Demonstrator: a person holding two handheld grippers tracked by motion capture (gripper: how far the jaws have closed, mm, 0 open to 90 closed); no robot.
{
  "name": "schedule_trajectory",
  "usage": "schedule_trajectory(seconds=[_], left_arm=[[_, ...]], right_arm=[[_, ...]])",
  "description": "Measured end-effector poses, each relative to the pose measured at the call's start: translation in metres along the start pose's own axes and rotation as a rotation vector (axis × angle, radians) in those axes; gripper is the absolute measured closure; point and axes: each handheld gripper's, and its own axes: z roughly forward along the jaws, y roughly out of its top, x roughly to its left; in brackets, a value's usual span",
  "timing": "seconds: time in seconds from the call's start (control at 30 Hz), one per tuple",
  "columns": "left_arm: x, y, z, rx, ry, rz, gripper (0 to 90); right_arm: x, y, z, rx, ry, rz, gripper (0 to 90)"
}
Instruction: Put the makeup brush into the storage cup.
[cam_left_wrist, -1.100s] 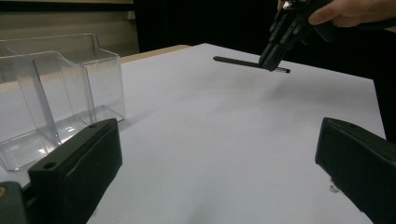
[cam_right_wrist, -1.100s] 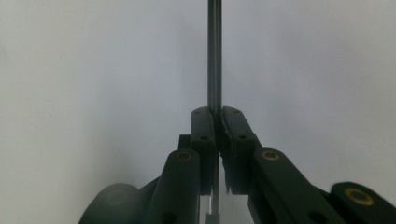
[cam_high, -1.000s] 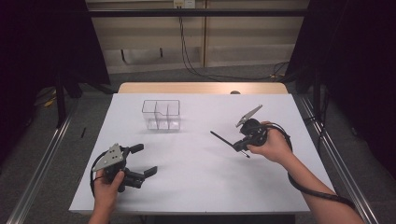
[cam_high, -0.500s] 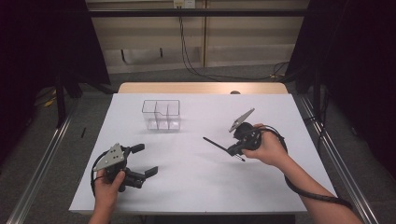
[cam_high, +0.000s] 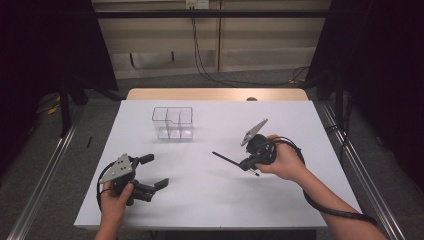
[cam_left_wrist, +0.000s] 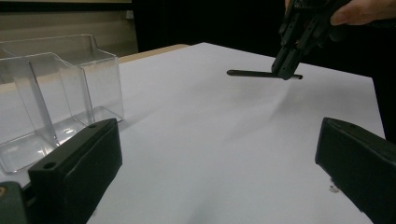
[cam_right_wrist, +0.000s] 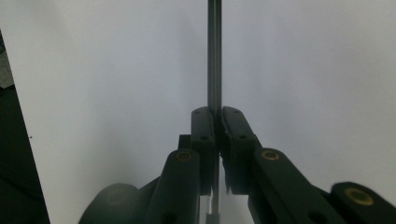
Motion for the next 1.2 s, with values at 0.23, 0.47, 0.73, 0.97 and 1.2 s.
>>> schedule_trajectory(seconds=[0.23, 0.47, 0.73, 0.97, 1.2], left_arm=[[0.000, 0.000, 0.000, 0.000, 0.000, -0.001, 0.5], [-0.001, 0.001, 0.001, 0.005, 0.002, 0.005, 0.5], [-0.001, 0.001, 0.001, 0.011, -0.004, 0.008, 0.5], [-0.002, 0.001, 0.002, 0.015, 0.004, 0.013, 0.5], [-0.003, 0.002, 0.004, 0.029, 0.002, 0.013, 0.5]], right_arm=[[0.003, 0.002, 0.001, -0.004, 0.017, -0.015, 84.7], [0.008, 0.004, 0.003, 0.003, 0.028, -0.037, 84.7], [0.014, 0.006, 0.006, 0.011, 0.040, -0.060, 84.7], [0.021, 0.008, 0.010, 0.032, 0.056, -0.077, 84.7], [0.028, 0.011, 0.014, 0.044, 0.071, -0.105, 84.7]])
